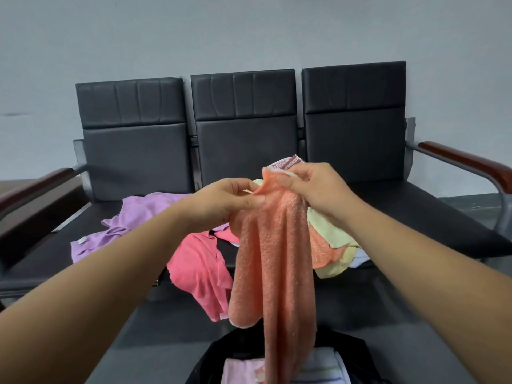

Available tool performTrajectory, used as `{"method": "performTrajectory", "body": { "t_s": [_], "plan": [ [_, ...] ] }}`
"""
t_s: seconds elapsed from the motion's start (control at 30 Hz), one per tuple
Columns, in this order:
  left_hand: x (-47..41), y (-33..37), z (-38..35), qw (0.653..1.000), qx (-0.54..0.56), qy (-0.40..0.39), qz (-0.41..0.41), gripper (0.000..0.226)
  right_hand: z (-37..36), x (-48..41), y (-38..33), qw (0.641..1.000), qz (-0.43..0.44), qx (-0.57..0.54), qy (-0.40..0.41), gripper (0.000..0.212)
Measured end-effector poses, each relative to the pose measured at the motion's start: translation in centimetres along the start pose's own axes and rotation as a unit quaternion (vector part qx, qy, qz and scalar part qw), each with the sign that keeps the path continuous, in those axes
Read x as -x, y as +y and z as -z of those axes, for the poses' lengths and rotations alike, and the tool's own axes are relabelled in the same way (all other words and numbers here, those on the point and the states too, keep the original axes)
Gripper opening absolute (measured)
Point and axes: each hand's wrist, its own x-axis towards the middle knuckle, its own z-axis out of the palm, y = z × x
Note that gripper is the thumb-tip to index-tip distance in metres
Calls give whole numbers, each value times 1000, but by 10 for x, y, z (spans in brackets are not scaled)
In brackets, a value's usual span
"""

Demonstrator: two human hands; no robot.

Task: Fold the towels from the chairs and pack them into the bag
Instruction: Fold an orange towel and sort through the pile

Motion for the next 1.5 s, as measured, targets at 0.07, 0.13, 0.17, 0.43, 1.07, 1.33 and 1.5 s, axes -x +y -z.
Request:
{"method": "performTrajectory", "body": {
  "t_s": [0.07,0.13,0.17,0.43,1.07,1.33,1.5],
  "plan": [
    [2,-8,8,997,-65,-28,43,26,5,-5,3,997,-19,-61,44,27],
    [5,-25,22,982,-143,-47,114,21,14,-13,8,989,-46,-88,112,28],
    [8,-34,29,970,-186,-56,146,15,20,-17,12,984,-60,-82,149,28],
    [18,-57,52,902,-389,113,150,30,44,-23,48,972,-84,36,215,30],
    [6,21,3,984,-117,120,-51,20,5,-9,1,994,4,42,104,6],
    [2,27,-6,967,-171,185,-43,30,-9,3,-4,999,3,17,-33,20],
    [0,25,-6,957,-186,219,-26,26,-10,5,-5,995,-23,-74,-55,26]
  ]
}}
